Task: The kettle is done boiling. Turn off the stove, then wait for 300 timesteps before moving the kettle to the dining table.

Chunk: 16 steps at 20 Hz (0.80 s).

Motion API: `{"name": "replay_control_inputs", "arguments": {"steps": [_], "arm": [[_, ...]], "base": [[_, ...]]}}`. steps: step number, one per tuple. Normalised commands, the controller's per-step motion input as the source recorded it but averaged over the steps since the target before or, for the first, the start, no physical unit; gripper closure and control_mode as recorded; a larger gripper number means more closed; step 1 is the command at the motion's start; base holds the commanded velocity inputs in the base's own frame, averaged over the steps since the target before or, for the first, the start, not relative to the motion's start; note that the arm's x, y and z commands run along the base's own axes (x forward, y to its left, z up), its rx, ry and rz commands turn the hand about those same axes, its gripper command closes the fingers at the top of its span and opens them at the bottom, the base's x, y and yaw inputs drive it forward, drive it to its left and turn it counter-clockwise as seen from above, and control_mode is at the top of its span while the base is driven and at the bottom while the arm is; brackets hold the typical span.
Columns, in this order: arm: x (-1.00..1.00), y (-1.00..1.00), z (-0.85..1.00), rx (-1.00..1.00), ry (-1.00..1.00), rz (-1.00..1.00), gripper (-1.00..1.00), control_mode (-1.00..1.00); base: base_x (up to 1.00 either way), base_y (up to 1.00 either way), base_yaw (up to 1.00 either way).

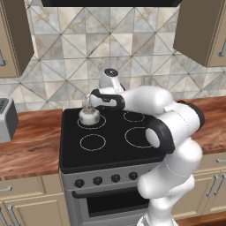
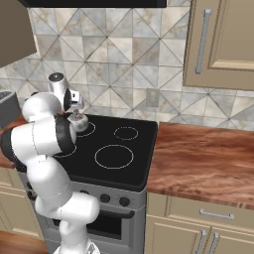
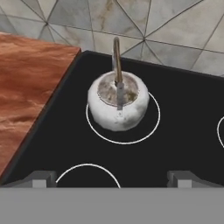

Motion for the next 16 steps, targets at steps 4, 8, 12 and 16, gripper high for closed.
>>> {"name": "replay_control_inputs", "arguments": {"steps": [4, 8, 12, 16], "arm": [[0.28, 0.02, -0.13, -0.02, 0.00, 0.00, -1.00, -1.00], [0.28, 0.01, -0.12, -0.01, 0.00, 0.00, -1.00, -1.00], [0.28, 0.10, -0.15, 0.00, 0.00, 0.00, -1.00, -1.00], [0.28, 0.09, -0.14, 0.00, 0.00, 0.00, -1.00, -1.00]], "base": [[0.00, 0.00, 0.00], [0.00, 0.00, 0.00], [0.00, 0.00, 0.00], [0.00, 0.00, 0.00]]}}
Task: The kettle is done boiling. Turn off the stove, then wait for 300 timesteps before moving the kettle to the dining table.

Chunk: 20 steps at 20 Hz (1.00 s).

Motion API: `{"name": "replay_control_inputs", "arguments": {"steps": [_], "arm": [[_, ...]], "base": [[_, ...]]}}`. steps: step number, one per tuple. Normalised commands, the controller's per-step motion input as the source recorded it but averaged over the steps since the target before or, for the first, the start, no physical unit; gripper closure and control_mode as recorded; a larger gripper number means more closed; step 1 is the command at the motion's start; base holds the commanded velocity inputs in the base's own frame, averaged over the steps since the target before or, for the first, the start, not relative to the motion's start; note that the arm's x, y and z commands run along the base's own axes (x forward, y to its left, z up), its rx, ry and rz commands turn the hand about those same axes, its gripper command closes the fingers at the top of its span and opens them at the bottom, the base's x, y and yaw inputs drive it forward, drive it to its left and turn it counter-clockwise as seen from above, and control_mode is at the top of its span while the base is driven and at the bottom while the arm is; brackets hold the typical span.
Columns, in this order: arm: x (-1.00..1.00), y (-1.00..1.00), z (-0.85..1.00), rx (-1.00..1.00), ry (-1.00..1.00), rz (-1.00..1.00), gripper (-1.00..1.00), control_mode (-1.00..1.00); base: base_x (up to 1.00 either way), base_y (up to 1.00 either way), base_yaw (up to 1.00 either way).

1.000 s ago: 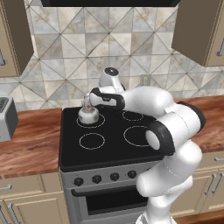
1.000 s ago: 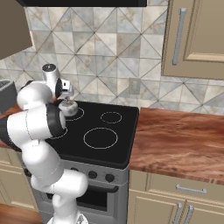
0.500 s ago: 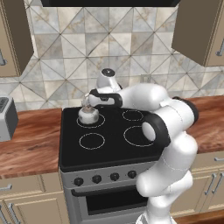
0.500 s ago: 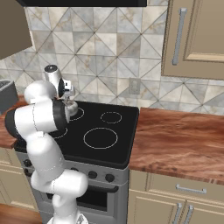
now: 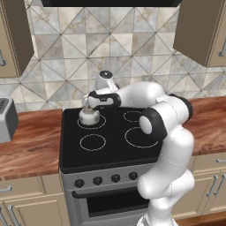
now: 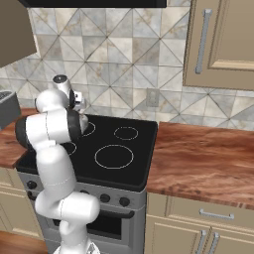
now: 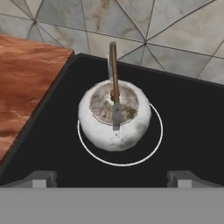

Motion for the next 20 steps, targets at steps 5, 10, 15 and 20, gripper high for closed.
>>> {"name": "replay_control_inputs", "arguments": {"steps": [5, 10, 15, 20], "arm": [[0.28, 0.09, -0.13, -0.01, 0.00, 0.00, -1.00, -1.00], [0.26, 0.09, -0.12, -0.01, 0.00, 0.00, -1.00, -1.00], [0.23, 0.08, -0.13, -0.01, 0.00, 0.00, -1.00, -1.00], [0.22, 0.08, -0.12, -0.01, 0.00, 0.00, -1.00, -1.00]], "base": [[0.00, 0.00, 0.00], [0.00, 0.00, 0.00], [0.00, 0.00, 0.00], [0.00, 0.00, 0.00]]}}
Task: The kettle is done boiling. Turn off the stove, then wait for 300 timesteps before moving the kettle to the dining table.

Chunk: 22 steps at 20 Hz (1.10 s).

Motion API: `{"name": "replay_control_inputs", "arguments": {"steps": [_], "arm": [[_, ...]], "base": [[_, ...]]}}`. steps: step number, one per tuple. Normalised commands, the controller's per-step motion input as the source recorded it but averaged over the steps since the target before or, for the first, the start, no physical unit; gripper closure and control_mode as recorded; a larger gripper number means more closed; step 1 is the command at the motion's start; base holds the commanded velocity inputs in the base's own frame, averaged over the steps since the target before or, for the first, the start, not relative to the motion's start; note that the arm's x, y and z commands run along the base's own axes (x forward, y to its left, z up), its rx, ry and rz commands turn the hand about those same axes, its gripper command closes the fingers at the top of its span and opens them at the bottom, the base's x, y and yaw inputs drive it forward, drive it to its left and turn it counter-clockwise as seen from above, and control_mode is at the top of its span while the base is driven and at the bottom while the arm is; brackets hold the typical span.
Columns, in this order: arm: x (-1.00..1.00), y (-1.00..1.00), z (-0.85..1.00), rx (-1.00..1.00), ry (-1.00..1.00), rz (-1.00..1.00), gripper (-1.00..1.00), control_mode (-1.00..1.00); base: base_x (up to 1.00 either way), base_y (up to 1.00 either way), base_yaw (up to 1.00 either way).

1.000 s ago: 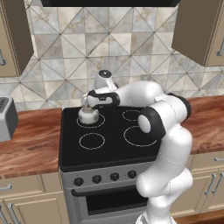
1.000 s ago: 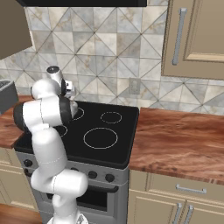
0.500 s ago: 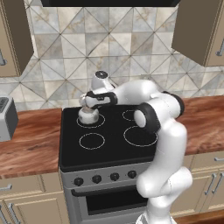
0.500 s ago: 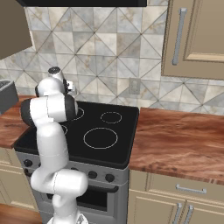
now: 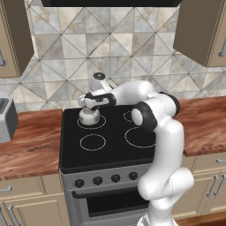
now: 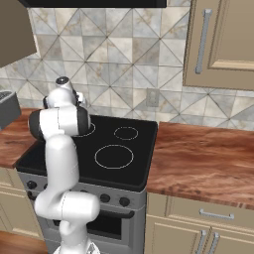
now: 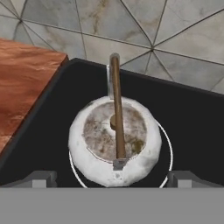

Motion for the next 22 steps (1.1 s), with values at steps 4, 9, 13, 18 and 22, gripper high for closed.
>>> {"name": "replay_control_inputs", "arguments": {"steps": [4, 9, 13, 18, 22], "arm": [[0.22, 0.08, -0.14, -0.02, 0.01, 0.00, -1.00, -1.00], [0.20, 0.07, -0.13, -0.02, 0.00, 0.00, -1.00, -1.00], [0.23, 0.01, -0.12, -0.01, 0.03, 0.00, -1.00, -1.00], [0.17, 0.00, -0.09, 0.00, 0.01, 0.00, -1.00, -1.00], [0.10, 0.00, -0.06, 0.00, 0.00, 0.00, -1.00, -1.00]], "base": [[0.00, 0.00, 0.00], [0.00, 0.00, 0.00], [0.00, 0.00, 0.00], [0.00, 0.00, 0.00], [0.00, 0.00, 0.00]]}}
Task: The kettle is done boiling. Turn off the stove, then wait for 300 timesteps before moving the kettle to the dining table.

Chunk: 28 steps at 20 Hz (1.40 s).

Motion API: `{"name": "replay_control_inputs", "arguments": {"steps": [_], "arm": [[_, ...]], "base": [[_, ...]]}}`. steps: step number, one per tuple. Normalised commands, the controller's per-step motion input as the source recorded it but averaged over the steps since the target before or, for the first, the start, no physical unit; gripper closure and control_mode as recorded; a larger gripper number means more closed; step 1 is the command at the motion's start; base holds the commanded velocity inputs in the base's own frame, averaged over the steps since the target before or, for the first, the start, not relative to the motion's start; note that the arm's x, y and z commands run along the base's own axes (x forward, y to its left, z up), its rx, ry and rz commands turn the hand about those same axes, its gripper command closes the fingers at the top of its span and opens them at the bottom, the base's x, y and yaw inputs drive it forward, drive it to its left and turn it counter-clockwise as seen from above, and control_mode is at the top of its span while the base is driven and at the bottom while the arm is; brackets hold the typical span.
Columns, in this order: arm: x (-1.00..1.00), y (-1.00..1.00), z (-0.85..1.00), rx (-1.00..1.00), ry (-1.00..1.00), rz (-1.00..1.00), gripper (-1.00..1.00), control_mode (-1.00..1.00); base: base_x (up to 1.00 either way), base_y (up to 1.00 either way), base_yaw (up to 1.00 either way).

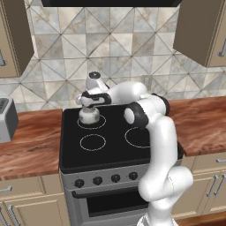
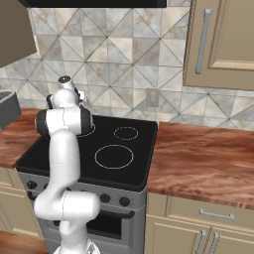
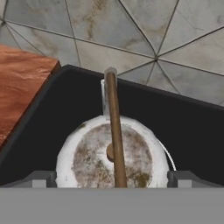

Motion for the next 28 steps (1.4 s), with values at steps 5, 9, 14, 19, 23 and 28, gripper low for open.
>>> {"name": "replay_control_inputs", "arguments": {"steps": [5, 9, 14, 19, 23, 28], "arm": [[0.00, 0.00, -0.07, 0.00, 0.00, 0.00, -1.00, -1.00], [0.00, 0.01, -0.12, 0.00, 0.00, 0.00, 1.00, -1.00], [0.00, 0.00, -0.12, 0.00, 0.03, 0.00, 1.00, -1.00], [0.00, 0.00, -0.08, 0.00, 0.00, 0.00, 1.00, -1.00], [-0.16, 0.00, 0.03, 0.00, -0.01, 0.00, 1.00, -1.00], [-0.33, 0.00, 0.11, 0.00, -0.03, 0.00, 1.00, -1.00]], "base": [[0.00, 0.00, 0.00], [0.00, 0.00, 0.00], [0.00, 0.00, 0.00], [0.00, 0.00, 0.00], [0.00, 0.00, 0.00], [0.00, 0.00, 0.00]]}}
